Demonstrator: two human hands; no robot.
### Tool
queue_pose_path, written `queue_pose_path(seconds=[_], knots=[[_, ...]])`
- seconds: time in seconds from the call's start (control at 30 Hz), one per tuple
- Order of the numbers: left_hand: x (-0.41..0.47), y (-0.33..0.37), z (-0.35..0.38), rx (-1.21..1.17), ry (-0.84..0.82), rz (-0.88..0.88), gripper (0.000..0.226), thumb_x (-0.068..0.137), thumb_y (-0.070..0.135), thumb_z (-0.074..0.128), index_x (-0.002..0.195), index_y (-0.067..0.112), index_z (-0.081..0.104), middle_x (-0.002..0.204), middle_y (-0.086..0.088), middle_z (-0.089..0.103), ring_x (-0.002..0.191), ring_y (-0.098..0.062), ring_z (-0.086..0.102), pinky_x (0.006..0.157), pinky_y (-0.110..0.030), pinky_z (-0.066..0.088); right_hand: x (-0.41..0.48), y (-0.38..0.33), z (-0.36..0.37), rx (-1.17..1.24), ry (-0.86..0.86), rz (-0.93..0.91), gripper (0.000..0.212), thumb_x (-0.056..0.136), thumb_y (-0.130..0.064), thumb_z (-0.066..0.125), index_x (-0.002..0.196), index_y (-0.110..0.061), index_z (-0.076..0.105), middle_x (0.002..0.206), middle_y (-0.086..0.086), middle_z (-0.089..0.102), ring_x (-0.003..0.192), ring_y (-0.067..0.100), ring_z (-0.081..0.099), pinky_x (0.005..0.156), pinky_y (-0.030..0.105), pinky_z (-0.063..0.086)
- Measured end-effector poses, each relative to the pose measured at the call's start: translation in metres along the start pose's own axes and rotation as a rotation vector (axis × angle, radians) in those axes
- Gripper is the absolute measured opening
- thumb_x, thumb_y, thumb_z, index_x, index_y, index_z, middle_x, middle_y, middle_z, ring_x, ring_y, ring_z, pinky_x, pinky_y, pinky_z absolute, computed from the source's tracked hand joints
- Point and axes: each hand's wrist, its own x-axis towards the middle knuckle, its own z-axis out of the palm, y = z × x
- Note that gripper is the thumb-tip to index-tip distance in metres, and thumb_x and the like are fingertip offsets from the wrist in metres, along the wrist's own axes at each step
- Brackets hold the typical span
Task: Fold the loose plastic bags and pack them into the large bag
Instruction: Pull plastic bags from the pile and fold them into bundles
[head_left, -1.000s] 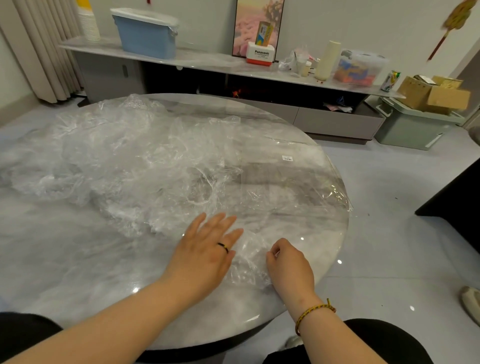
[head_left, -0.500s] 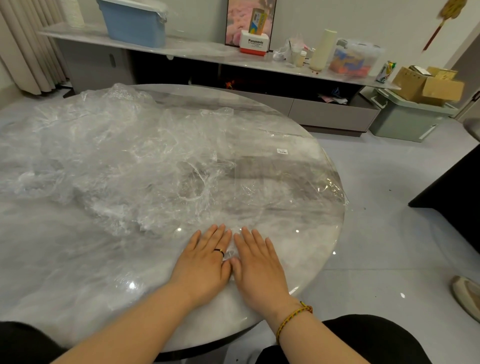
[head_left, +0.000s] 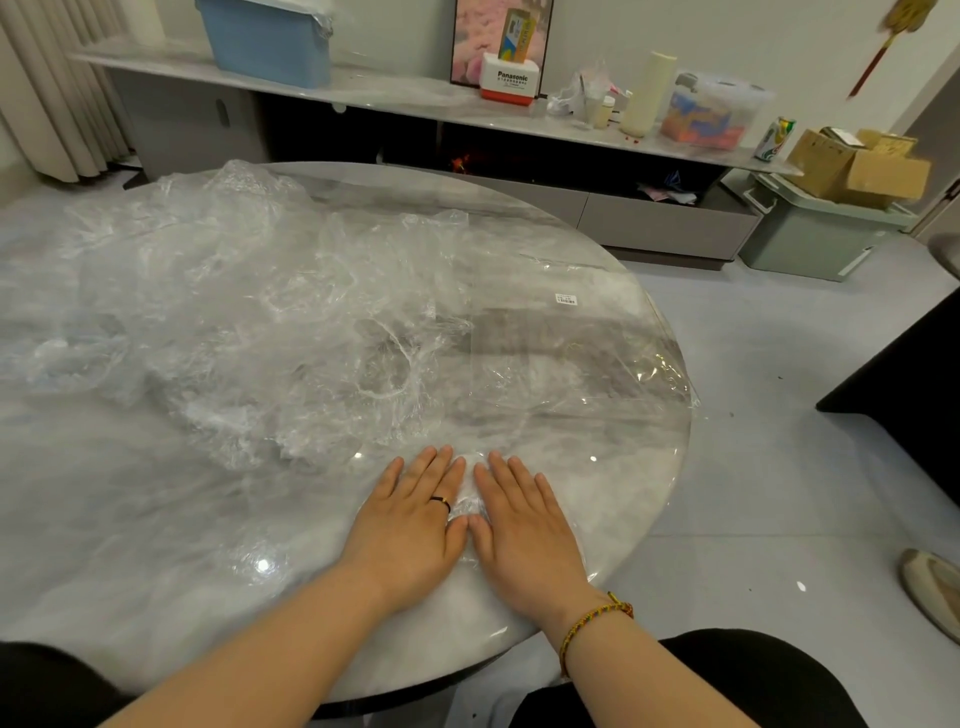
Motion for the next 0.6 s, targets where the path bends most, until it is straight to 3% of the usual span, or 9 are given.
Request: queue_pose_path(seconds=[0.1, 0.2, 0.27, 0.3, 0.37, 0.43, 0.47, 0.5, 0.6], knots=[[0.0, 0.001, -0.001, 0.007, -0.005, 0.0, 0.102, 0.05, 0.049, -0.026, 0.146, 0.019, -0.012, 0.141, 0.014, -0.026, 0.124, 0.001, -0.029, 0.103, -0.025, -0.022, -0.002, -0.001, -0.006, 0.08, -0.15, -0.018, 0.116, 0.047, -0.061, -0.035, 0.149, -0.02, 0.001, 0.156, -0.003, -0.01, 0.143, 0.013, -0.012, 0.102, 0.02, -0.023], [0.0, 0.001, -0.002, 0.017, -0.014, -0.01, 0.103, 0.049, 0.049, -0.026, 0.146, 0.018, -0.01, 0.15, 0.01, -0.021, 0.137, -0.005, -0.023, 0.103, -0.025, -0.021, -0.002, -0.005, -0.013, 0.098, -0.126, -0.016, 0.091, 0.073, -0.066, -0.018, 0.149, -0.021, 0.003, 0.156, -0.004, -0.009, 0.143, 0.011, -0.012, 0.102, 0.021, -0.02], [0.001, -0.001, -0.002, 0.015, -0.033, -0.008, 0.104, 0.049, 0.052, -0.024, 0.147, 0.019, -0.007, 0.152, 0.009, -0.019, 0.137, -0.004, -0.02, 0.106, -0.025, -0.018, -0.002, -0.007, -0.015, 0.104, -0.044, 0.032, 0.064, 0.09, -0.045, 0.011, 0.147, -0.018, 0.021, 0.156, 0.002, 0.009, 0.144, 0.016, 0.005, 0.107, 0.022, -0.009], [0.002, -0.002, -0.005, -0.002, -0.038, -0.003, 0.104, 0.051, 0.056, -0.021, 0.148, 0.02, -0.003, 0.154, 0.007, -0.013, 0.14, -0.005, -0.016, 0.109, -0.024, -0.014, -0.002, -0.008, -0.015, 0.067, 0.084, 0.04, 0.055, 0.089, -0.033, 0.026, 0.138, -0.012, 0.041, 0.149, 0.008, 0.033, 0.139, 0.022, 0.027, 0.11, 0.023, 0.008], [0.004, -0.005, -0.014, -0.078, -0.023, -0.01, 0.087, 0.073, 0.064, -0.003, 0.148, 0.022, 0.013, 0.156, 0.006, 0.005, 0.143, -0.008, 0.003, 0.113, -0.022, 0.001, -0.003, -0.008, -0.018, 0.05, 0.258, 0.016, 0.04, 0.07, -0.031, 0.041, 0.096, -0.017, 0.069, 0.103, 0.002, 0.068, 0.103, 0.021, 0.059, 0.09, 0.023, 0.045], [0.008, -0.009, -0.026, -0.204, 0.028, -0.05, 0.052, 0.096, 0.047, 0.026, 0.141, 0.021, 0.034, 0.148, 0.004, 0.033, 0.136, -0.011, 0.027, 0.107, -0.021, 0.022, -0.009, -0.007, -0.03, 0.026, 0.345, -0.008, 0.018, 0.056, -0.032, 0.056, 0.07, -0.025, 0.065, 0.075, -0.008, 0.062, 0.078, 0.013, 0.053, 0.065, 0.02, 0.043], [0.01, -0.011, -0.031, -0.27, 0.048, -0.071, 0.043, 0.098, 0.037, 0.034, 0.137, 0.021, 0.041, 0.141, 0.004, 0.044, 0.13, -0.011, 0.037, 0.102, -0.021, 0.029, -0.012, -0.006, -0.037, -0.017, 0.283, 0.036, 0.015, 0.055, -0.029, 0.065, 0.069, -0.024, 0.063, 0.074, -0.007, 0.059, 0.075, 0.013, 0.053, 0.064, 0.02, 0.038], [0.012, -0.014, -0.035, -0.314, 0.048, -0.094, 0.038, 0.097, 0.032, 0.039, 0.133, 0.02, 0.045, 0.134, 0.005, 0.05, 0.124, -0.01, 0.044, 0.096, -0.02, 0.034, -0.014, -0.005, -0.045, -0.066, 0.192, 0.081, 0.015, 0.062, -0.026, 0.068, 0.076, -0.021, 0.063, 0.08, -0.004, 0.059, 0.079, 0.016, 0.054, 0.069, 0.023, 0.036], [0.014, -0.021, -0.038, -0.328, -0.002, -0.163, 0.032, 0.092, 0.023, 0.052, 0.123, 0.019, 0.052, 0.108, 0.006, 0.057, 0.098, -0.011, 0.054, 0.078, -0.017, 0.037, -0.021, 0.009, -0.051, -0.053, -0.039, 0.102, 0.016, 0.089, -0.015, 0.046, 0.102, -0.016, 0.054, 0.098, 0.001, 0.051, 0.088, 0.016, 0.042, 0.074, 0.025, 0.028]])
